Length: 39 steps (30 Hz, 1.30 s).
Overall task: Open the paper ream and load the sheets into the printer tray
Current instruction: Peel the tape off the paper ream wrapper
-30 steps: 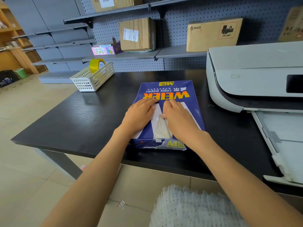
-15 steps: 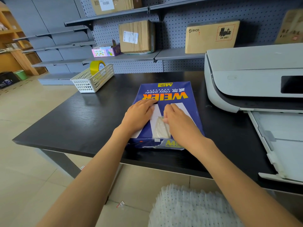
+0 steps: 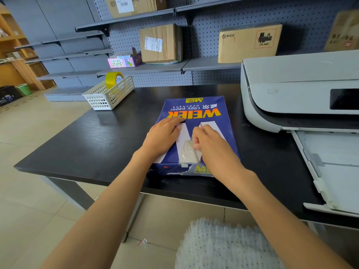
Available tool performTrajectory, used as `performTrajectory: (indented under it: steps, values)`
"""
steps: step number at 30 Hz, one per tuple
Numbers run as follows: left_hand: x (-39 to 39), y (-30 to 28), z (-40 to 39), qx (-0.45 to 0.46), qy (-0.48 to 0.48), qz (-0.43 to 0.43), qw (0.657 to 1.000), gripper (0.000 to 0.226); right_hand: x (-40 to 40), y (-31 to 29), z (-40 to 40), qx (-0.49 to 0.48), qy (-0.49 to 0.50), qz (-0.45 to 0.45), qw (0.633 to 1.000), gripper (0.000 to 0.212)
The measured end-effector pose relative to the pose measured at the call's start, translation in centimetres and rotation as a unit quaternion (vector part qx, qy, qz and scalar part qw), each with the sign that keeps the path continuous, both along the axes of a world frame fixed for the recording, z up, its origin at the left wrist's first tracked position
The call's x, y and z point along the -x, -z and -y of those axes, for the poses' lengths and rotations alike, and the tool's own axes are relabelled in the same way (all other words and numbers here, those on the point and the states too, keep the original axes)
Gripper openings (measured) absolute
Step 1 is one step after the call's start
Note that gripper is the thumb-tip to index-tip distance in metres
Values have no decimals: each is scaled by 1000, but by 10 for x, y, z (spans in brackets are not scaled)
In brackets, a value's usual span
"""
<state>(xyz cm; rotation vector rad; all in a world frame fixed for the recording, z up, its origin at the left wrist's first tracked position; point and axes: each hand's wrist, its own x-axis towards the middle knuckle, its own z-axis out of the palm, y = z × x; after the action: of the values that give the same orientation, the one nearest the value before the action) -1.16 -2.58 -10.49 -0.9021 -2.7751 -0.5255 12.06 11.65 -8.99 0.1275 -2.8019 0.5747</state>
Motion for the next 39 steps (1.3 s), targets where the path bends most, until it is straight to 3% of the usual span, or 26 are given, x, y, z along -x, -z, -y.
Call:
performTrajectory:
  steps: [17,26,30,39]
  values:
    - [2,2,1,0,-2,5,1000,42,-17,3,-2,-4,-4,-32,999,31]
    - [2,1,-1,0,-3,6,1000,42,-30,-2,-1,-23,-6,-1,1000,26]
    - [2,1,0,-1,-7,9,1000,42,-34,-3,-1,-20,-8,0,1000,39]
    - [3,0,0,-2,-5,4,1000,41,-40,-2,-1,-5,-12,-10,1000,25]
